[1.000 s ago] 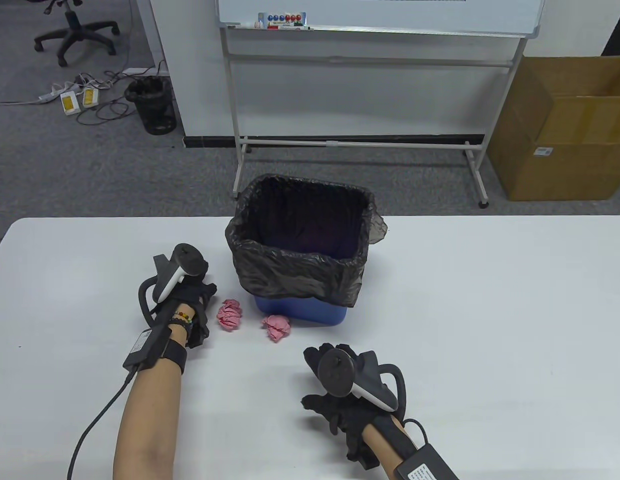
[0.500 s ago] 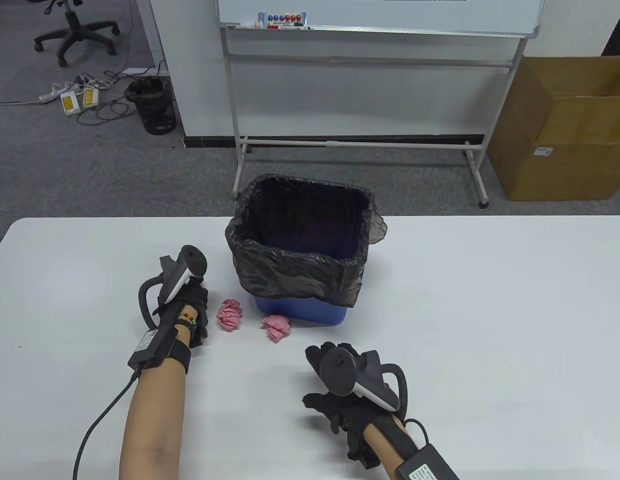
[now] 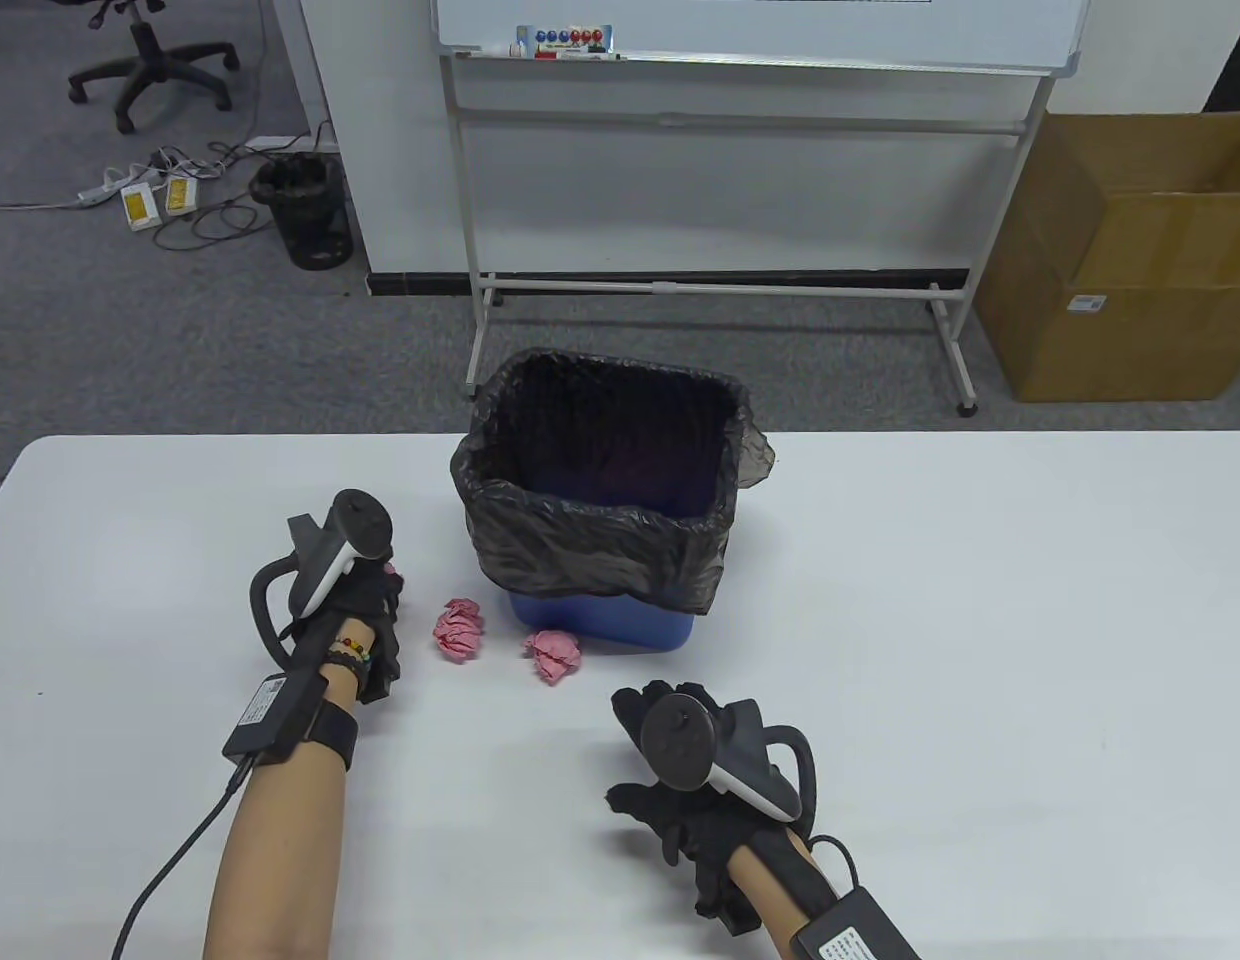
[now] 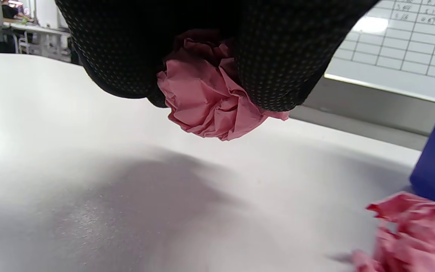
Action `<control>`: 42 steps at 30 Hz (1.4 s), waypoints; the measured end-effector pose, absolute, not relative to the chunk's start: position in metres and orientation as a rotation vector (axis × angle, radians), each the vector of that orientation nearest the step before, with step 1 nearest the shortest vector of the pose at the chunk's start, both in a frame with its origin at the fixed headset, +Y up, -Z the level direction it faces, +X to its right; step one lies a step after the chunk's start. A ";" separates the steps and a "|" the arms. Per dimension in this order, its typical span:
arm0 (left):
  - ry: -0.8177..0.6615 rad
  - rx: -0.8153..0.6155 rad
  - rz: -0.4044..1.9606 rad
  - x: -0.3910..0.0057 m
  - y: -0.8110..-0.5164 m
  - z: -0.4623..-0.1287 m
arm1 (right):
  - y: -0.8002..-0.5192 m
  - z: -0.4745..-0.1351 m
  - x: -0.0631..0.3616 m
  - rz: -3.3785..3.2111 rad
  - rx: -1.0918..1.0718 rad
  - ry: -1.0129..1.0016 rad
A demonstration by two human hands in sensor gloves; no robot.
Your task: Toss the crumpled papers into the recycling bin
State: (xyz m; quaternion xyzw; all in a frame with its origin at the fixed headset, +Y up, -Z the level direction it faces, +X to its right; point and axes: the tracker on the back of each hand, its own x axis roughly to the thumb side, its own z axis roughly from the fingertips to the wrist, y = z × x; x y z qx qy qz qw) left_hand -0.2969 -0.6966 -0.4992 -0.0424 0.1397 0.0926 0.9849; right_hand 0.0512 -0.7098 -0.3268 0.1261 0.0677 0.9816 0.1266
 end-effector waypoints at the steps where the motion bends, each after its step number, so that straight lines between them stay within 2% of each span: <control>1: 0.277 -0.092 0.203 -0.297 -0.695 -0.496 | -0.710 -0.327 0.051 2.855 0.366 0.194; 6: 0.243 -0.138 0.286 -0.296 -0.684 -0.478 | -0.709 -0.327 0.053 2.848 0.361 0.184; 11: 0.150 -0.249 0.382 -0.287 -0.675 -0.460 | -0.710 -0.328 0.054 2.850 0.348 0.190; 15: 0.103 -0.246 0.437 -0.281 -0.669 -0.448 | -0.710 -0.328 0.055 2.848 0.342 0.188; 21: -0.042 -0.330 0.562 -0.263 -0.663 -0.431 | -0.709 -0.328 0.056 2.843 0.342 0.186; 28: -0.252 -0.482 0.685 -0.234 -0.650 -0.420 | -0.710 -0.328 0.057 2.845 0.331 0.199; 35: -0.602 -0.612 0.851 -0.194 -0.617 -0.421 | -0.710 -0.328 0.057 2.847 0.323 0.206; 42: -0.771 -0.597 1.003 -0.164 -0.574 -0.433 | -0.710 -0.329 0.058 2.839 0.319 0.202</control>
